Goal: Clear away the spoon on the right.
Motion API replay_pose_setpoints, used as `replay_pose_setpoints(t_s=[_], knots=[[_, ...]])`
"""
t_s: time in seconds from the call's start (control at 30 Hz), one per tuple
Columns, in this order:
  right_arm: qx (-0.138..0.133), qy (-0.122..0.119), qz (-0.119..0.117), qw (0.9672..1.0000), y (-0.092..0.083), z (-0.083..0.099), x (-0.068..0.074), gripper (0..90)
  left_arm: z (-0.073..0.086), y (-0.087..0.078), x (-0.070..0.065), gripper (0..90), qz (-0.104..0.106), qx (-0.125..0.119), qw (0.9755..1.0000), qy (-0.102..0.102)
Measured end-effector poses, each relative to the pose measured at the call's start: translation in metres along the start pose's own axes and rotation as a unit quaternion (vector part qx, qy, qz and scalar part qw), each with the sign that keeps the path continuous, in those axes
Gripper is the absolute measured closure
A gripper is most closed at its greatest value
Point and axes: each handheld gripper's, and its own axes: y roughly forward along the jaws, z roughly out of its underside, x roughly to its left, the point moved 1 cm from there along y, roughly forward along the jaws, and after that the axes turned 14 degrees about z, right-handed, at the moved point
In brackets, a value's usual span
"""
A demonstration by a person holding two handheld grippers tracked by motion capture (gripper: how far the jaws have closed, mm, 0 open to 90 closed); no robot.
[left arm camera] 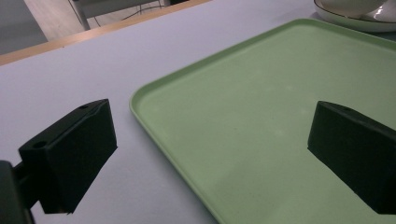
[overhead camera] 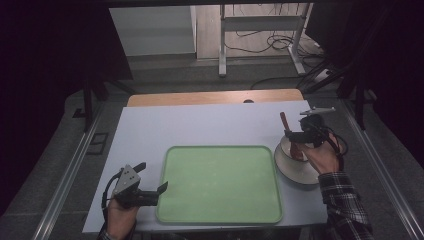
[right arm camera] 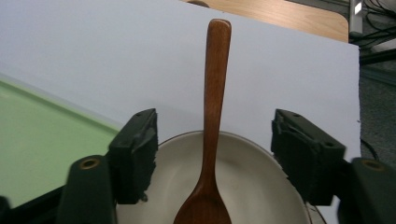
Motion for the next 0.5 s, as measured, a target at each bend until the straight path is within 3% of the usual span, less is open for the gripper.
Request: replay_pose_setpoints(t_s=[0.17,0.5], knots=[[0.006,-0.020,0.006,0.9998,0.007,-0.008,0.001,42.0,0.000,-0.001,0.001,0.9,-0.005,-0.002,1.0000,-0.002],[0.023,-0.023,0.008,0.9994,0.026,-0.024,0.005,53.6,0.000,-0.001,0.001,0.9,-0.005,-0.002,1.0000,-0.002]])
